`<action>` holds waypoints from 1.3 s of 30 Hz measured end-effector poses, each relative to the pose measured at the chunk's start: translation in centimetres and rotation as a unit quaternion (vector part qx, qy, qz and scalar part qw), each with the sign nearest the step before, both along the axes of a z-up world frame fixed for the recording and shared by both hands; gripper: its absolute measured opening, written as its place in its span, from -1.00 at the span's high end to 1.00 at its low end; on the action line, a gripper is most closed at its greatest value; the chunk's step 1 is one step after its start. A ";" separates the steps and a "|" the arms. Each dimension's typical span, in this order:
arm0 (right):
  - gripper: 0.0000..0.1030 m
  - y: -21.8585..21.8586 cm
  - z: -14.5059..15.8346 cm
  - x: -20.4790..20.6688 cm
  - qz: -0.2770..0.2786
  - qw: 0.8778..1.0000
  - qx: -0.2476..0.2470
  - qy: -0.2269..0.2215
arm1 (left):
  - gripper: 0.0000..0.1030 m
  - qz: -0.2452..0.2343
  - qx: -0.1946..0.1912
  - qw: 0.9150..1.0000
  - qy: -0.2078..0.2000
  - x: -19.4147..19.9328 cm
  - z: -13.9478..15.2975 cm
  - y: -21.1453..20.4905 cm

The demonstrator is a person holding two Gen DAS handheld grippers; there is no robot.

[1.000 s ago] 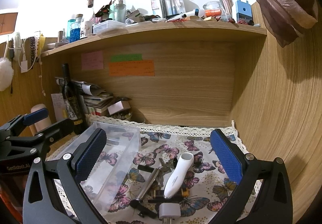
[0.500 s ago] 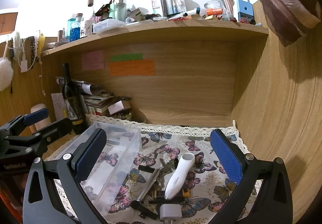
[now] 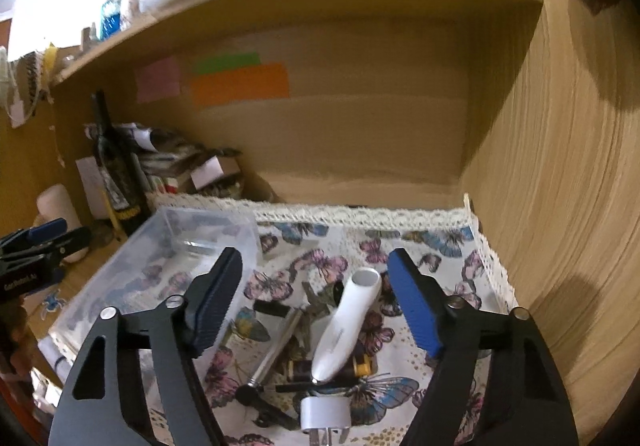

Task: Organize rigid objects
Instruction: 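Grasp the clear plastic box wall with the left gripper while the right gripper grasps the white device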

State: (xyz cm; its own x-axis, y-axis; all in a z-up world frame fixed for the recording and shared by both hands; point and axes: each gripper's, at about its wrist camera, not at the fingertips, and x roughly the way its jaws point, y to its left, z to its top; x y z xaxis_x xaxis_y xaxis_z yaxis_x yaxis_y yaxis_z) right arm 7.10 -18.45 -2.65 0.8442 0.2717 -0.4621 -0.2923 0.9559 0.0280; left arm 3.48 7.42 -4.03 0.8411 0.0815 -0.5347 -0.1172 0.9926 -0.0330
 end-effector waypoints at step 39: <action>0.43 0.4 -9.9 12.4 -0.023 0.965 -0.085 0.247 | 0.81 -0.056 -0.072 0.976 0.200 5.0 -6.0 3.1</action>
